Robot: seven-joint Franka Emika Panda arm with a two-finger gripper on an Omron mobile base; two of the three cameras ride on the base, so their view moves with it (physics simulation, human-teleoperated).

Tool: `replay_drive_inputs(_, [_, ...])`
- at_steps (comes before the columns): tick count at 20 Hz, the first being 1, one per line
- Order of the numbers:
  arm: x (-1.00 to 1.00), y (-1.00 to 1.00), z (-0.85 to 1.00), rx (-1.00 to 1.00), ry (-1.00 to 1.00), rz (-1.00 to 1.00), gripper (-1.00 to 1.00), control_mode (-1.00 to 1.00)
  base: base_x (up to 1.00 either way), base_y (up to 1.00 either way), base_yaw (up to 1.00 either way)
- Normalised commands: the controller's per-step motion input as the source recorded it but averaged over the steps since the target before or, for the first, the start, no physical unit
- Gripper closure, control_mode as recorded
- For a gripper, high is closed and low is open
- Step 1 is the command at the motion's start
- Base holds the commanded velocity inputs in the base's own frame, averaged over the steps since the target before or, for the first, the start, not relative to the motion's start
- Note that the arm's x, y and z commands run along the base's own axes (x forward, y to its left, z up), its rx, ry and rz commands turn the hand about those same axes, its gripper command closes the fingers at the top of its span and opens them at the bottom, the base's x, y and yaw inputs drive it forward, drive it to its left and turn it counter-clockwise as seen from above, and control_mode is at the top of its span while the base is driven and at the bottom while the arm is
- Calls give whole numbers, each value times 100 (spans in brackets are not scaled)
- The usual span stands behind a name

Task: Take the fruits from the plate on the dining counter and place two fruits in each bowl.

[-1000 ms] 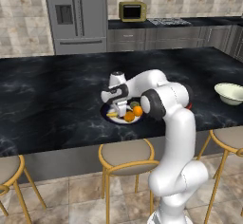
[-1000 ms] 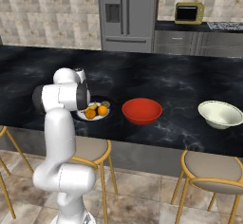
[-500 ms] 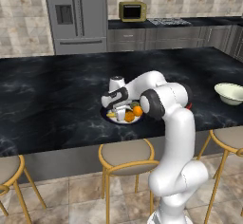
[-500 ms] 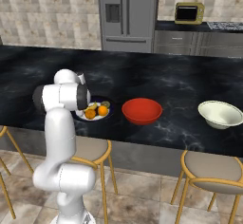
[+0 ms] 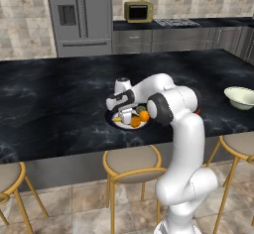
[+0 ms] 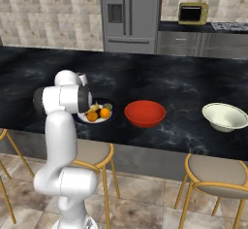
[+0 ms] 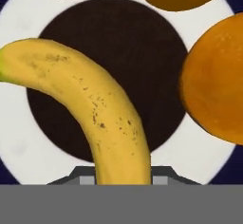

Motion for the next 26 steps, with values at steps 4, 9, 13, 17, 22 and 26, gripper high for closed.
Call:
replay_drive_inputs(4, [0, -7, 66, 0, 0, 3, 100, -100, 0, 0, 0])
replay_drive_inputs(9, [-21, -33, 77, 0, 0, 5, 100, -100, 0, 0, 0])
replay_drive_inputs(13, [-42, -67, 44, 0, 0, 17, 100, -100, 0, 0, 0])
replay_drive_inputs(17, [-37, -83, 23, 0, 0, 27, 100, -100, 0, 0, 0])
replay_drive_inputs(22, [-23, -87, 23, 0, 0, 28, 100, -100, 0, 0, 0])
replay_drive_inputs(26, [-22, -85, 19, 0, 0, 32, 100, -100, 0, 0, 0])
